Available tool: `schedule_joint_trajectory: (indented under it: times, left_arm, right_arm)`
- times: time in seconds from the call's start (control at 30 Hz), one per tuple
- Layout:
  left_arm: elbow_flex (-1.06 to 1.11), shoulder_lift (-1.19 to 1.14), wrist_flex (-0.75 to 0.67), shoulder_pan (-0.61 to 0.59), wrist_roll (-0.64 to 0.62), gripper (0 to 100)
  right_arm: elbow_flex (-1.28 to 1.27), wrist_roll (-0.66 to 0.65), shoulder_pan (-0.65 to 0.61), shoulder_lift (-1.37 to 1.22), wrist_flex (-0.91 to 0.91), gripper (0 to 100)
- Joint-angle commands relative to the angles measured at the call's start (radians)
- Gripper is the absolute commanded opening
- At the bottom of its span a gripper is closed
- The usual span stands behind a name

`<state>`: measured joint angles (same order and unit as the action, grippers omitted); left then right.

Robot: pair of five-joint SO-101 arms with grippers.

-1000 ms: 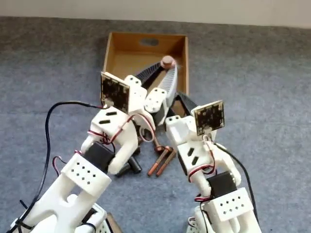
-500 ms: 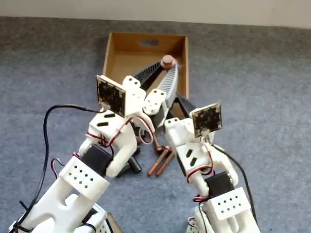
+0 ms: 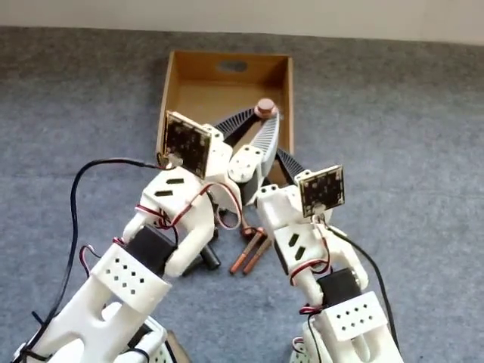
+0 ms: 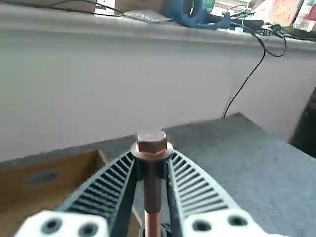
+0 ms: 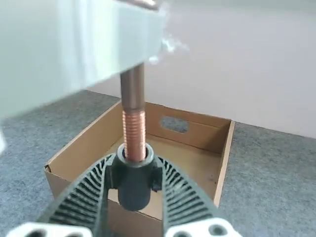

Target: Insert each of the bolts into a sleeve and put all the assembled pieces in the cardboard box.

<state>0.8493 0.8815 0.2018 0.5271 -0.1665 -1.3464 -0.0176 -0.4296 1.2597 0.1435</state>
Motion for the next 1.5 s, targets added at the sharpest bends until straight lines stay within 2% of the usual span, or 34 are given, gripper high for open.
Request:
schedule_joint_trajectory:
  times: [0.0, 0.5, 0.63, 0.97, 1.2, 1.47]
  left_arm:
    - [-0.081, 0.025, 0.035, 0.016, 0.044, 1]
    - [-0.085, 0.022, 0.040, 0.010, 0.061, 1]
    - [-0.085, 0.022, 0.055, 0.016, 0.147, 1]
    - [-0.162, -0.147, 0.101, 0.010, 0.146, 1]
    - [-0.153, -0.101, 0.104, 0.008, 0.146, 1]
    - [-0.154, -0.056, 0.222, -0.027, 0.146, 1]
  right_arm:
    - [0.010, -0.011, -0.004, 0.012, -0.024, 0.6]
    - [0.010, -0.011, -0.004, 0.012, -0.024, 0.6]
    - [0.010, -0.011, -0.004, 0.012, -0.024, 0.6]
    - [0.010, -0.011, 0.001, 0.012, -0.024, 0.6]
    - [0.010, -0.011, 0.001, 0.012, -0.024, 0.6]
    - [0.008, -0.011, 0.001, 0.013, -0.021, 0.6]
